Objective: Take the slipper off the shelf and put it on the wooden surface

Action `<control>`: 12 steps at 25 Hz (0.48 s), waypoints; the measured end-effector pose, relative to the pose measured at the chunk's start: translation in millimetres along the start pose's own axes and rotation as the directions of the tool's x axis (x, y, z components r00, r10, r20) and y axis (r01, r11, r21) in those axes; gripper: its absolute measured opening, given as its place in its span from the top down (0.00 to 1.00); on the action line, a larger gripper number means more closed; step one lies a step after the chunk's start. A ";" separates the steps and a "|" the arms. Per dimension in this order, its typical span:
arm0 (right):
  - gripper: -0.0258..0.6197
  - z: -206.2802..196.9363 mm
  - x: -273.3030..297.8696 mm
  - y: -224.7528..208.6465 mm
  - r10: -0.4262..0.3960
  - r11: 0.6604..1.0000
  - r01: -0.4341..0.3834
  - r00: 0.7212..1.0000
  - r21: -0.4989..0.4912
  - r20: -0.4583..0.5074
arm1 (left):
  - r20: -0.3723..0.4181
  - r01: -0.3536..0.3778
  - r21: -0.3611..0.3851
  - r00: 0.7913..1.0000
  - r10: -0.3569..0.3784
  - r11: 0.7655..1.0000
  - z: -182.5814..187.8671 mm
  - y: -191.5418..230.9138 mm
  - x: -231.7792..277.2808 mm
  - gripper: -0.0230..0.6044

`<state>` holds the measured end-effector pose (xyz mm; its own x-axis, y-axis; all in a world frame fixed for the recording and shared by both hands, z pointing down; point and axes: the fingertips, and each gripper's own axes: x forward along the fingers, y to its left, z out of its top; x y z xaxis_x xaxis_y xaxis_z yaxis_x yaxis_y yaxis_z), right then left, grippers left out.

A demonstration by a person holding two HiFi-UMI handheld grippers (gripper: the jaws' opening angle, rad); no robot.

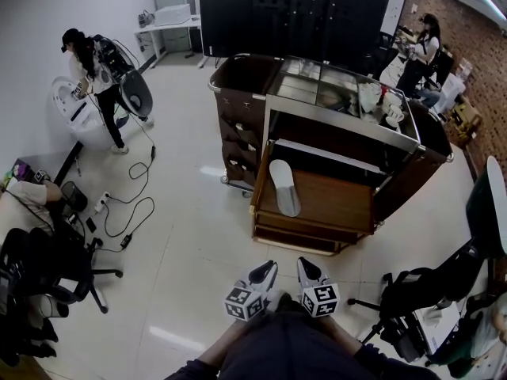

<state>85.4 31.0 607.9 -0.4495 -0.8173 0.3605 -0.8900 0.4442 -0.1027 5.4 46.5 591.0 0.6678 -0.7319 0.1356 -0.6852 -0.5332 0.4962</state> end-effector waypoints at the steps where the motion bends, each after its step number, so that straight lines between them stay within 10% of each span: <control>1: 0.96 0.3 -0.2 -0.1 0.004 1.000 -0.004 1.000 -0.002 -0.001 | 0.002 0.001 0.003 1.000 -0.001 1.000 0.5 -1.2 0.4 0.86; 12: 0.96 -1.6 -0.1 5.2 0.045 0.999 -0.045 0.999 -0.014 -0.009 | -0.011 0.014 0.021 1.000 -0.014 1.000 -4.3 -12.3 3.6 0.86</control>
<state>80.9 34.0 608.9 -0.4881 -0.7935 0.3634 -0.8679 0.4854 -0.1059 17.5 52.3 589.0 0.6802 -0.7198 0.1386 -0.6819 -0.5521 0.4798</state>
